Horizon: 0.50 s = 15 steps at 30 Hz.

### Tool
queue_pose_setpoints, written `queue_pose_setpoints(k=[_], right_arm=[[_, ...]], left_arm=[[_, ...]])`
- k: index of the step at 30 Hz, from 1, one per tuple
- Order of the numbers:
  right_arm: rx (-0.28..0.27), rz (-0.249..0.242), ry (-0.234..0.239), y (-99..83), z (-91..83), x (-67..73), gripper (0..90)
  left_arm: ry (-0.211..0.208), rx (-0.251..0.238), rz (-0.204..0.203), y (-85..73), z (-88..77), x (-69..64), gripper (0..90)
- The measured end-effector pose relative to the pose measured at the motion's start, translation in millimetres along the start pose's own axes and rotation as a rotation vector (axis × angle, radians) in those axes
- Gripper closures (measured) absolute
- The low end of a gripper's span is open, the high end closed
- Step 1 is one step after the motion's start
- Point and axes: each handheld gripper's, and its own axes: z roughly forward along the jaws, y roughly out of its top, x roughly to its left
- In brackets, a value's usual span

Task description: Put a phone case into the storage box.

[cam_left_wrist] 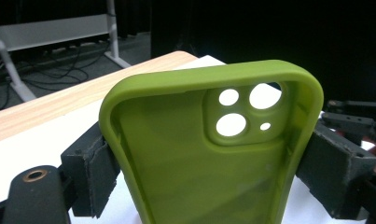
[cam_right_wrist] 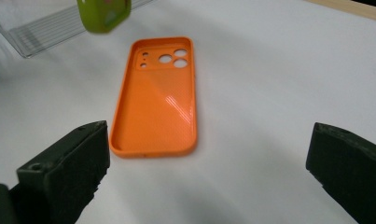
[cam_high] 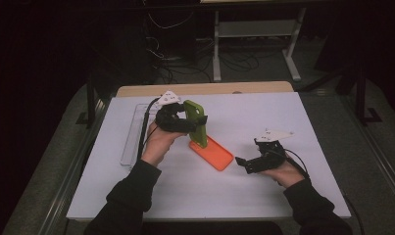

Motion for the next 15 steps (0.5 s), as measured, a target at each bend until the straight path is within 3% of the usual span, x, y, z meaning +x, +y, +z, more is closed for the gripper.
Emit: queue_pose_setpoints(k=[9, 15], right_arm=[[-0.008, 0.002, -0.013, -20.0, -9.8, -1.6, 0.0], [-0.005, 0.005, -0.017, -28.7, -14.7, -0.9, 0.0]], left_arm=[[0.055, -0.029, -0.003, 12.9, -22.9, 19.0, 14.5], [0.12, -0.034, 0.012, 22.5, -40.9, 33.7, 14.5]])
